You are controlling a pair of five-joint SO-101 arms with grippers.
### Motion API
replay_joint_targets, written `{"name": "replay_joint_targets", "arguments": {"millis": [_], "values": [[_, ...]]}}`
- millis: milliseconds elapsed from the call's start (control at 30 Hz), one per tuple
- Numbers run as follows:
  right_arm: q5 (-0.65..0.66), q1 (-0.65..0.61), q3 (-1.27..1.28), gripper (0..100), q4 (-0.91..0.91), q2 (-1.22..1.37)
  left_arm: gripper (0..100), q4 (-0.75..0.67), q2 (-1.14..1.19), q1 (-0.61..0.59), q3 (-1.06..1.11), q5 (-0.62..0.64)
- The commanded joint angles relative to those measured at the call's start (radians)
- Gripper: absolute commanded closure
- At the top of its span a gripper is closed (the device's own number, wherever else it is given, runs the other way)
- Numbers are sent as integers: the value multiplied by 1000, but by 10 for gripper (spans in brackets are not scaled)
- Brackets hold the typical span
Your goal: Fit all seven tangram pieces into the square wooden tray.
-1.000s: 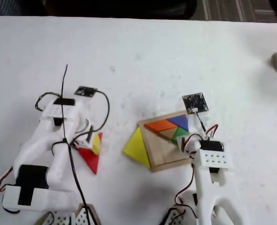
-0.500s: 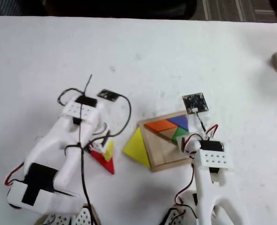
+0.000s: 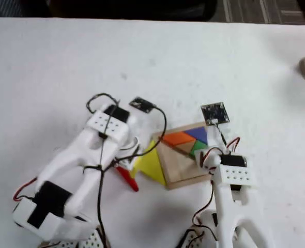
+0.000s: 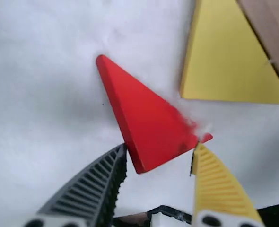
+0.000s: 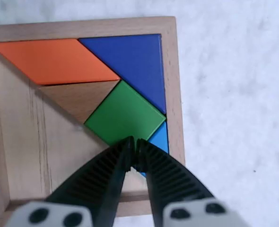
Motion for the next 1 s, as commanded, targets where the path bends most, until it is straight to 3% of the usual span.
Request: {"name": "replay_joint_targets", "arguments": {"millis": [0, 200, 267, 367, 767, 967], "values": [[11, 10, -8, 981, -12, -31, 762, -44, -10, 65, -43, 38], [11, 24, -8, 981, -12, -31, 771, -81, -7, 74, 9, 78], [11, 24, -8, 981, -12, -31, 825, -127, -7, 71, 44, 80], [11, 24, -8, 981, -12, -31, 986, -203, -7, 73, 95, 80], [11, 25, -8, 981, -10, -31, 980, -218, -19, 65, 95, 80], [3, 64, -14, 981, -7, -33, 980, -161, -193, 27, 31, 80]]}}
